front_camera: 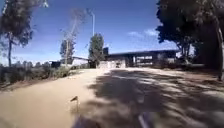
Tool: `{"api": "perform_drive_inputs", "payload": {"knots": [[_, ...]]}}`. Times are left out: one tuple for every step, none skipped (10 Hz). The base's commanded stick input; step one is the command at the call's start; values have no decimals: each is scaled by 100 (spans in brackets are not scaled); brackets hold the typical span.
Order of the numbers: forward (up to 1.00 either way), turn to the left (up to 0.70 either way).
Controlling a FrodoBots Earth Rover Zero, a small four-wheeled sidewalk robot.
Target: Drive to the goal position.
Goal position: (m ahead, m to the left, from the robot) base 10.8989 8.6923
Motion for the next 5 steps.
{"api": "perform_drive_inputs", "payload": {"knots": [[100, 0], [100, 0], [100, 0], [100, 0], [100, 0]]}}
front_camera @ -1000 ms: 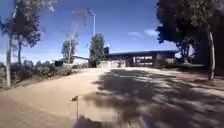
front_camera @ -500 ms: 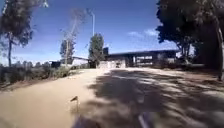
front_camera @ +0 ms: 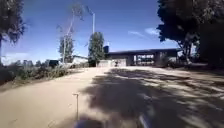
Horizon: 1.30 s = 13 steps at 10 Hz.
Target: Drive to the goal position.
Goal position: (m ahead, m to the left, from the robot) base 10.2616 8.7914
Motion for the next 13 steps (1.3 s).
{"api": "perform_drive_inputs", "payload": {"knots": [[100, 0], [100, 0], [100, 0], [100, 0], [100, 0], [100, 0], [100, 0], [100, 0], [100, 0], [100, 0], [100, 0], [100, -1], [100, -15]]}}
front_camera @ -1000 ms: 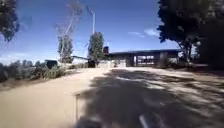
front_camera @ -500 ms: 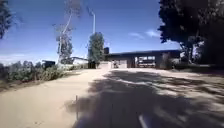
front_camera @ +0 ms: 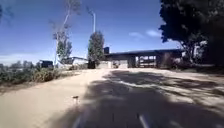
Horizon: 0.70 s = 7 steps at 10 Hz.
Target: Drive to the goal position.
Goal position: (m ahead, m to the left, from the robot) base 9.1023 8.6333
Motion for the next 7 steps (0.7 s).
{"api": "perform_drive_inputs", "payload": {"knots": [[100, -36], [100, -20], [100, -4], [100, 0], [100, 0], [100, 0], [100, 0]]}}
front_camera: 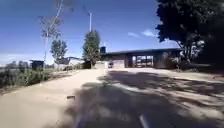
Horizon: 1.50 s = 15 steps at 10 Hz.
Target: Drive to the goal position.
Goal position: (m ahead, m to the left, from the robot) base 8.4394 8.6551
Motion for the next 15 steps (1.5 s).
{"api": "perform_drive_inputs", "payload": {"knots": [[100, 0], [100, 0], [100, 0], [100, 0], [100, 0], [100, 0], [100, 0], [100, 0], [100, 0], [100, 0], [100, 0], [100, 0], [100, 0], [100, 0], [100, 0]]}}
